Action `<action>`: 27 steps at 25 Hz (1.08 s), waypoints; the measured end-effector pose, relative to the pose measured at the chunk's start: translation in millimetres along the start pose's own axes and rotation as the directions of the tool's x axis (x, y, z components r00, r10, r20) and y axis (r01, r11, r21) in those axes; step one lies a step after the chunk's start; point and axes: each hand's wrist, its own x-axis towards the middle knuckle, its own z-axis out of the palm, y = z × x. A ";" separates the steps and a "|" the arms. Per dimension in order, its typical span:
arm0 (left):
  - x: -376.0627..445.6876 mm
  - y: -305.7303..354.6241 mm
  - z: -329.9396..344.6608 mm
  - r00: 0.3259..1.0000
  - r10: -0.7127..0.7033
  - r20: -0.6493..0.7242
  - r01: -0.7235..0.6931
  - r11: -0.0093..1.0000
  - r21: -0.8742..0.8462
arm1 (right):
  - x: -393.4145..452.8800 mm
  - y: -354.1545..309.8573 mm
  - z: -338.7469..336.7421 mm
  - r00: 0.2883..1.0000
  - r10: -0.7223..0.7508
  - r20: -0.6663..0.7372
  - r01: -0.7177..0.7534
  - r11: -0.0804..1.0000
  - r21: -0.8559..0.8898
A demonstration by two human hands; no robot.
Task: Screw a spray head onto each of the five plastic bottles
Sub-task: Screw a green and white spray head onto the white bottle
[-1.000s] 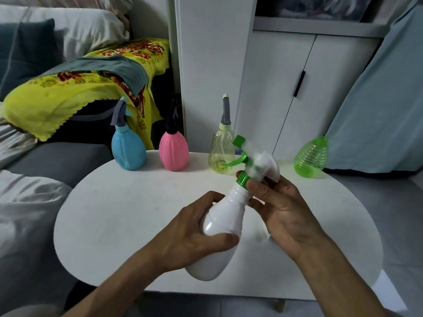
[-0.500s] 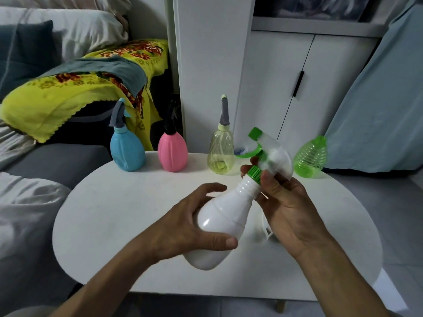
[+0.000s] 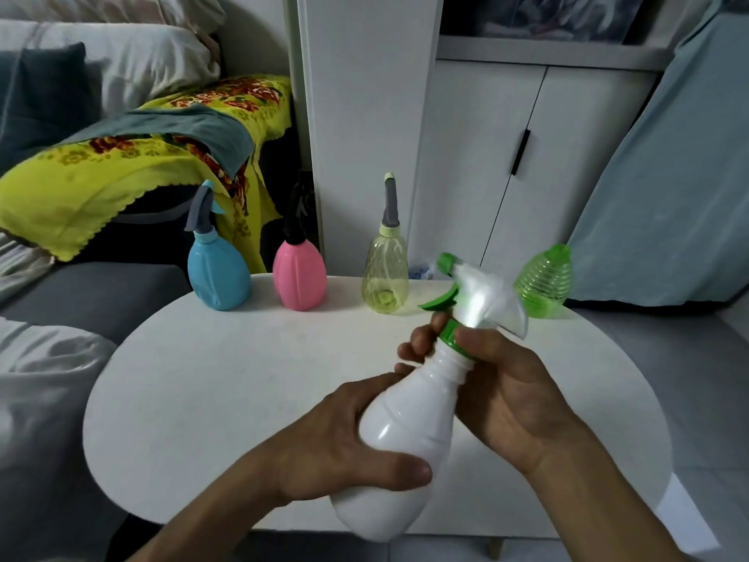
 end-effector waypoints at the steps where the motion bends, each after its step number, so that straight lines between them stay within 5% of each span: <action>1: 1.2 0.1 0.3 1.000 -0.001 0.011 0.000 1.000 0.017 | -0.8 1.0 0.0 1.000 0.015 -0.007 -0.014 1.000 0.009; 6: 4.1 2.8 -5.4 0.981 -0.102 0.167 0.110 0.993 -0.041 | 0.8 4.8 5.2 0.997 -0.004 -0.074 0.000 0.999 -0.047; 12: 7.0 1.9 5.8 0.992 0.016 -0.127 0.000 0.992 0.125 | 5.9 7.3 11.2 0.959 -0.207 -0.193 0.175 0.970 -0.169; 16: 10.7 -0.6 8.0 0.969 0.040 -0.242 0.032 0.958 0.286 | 6.0 4.4 6.2 0.964 -0.179 -0.197 0.158 0.980 -0.119; 21: 18.3 0.9 10.3 0.982 0.044 -0.182 0.011 0.957 0.290 | 5.0 -1.8 2.3 0.970 -0.194 -0.146 0.191 0.981 -0.039; 27: 20.4 -5.7 19.4 0.960 0.031 -0.278 0.055 0.953 0.298 | 13.2 3.9 9.7 0.885 -0.258 -0.388 0.198 0.962 -0.189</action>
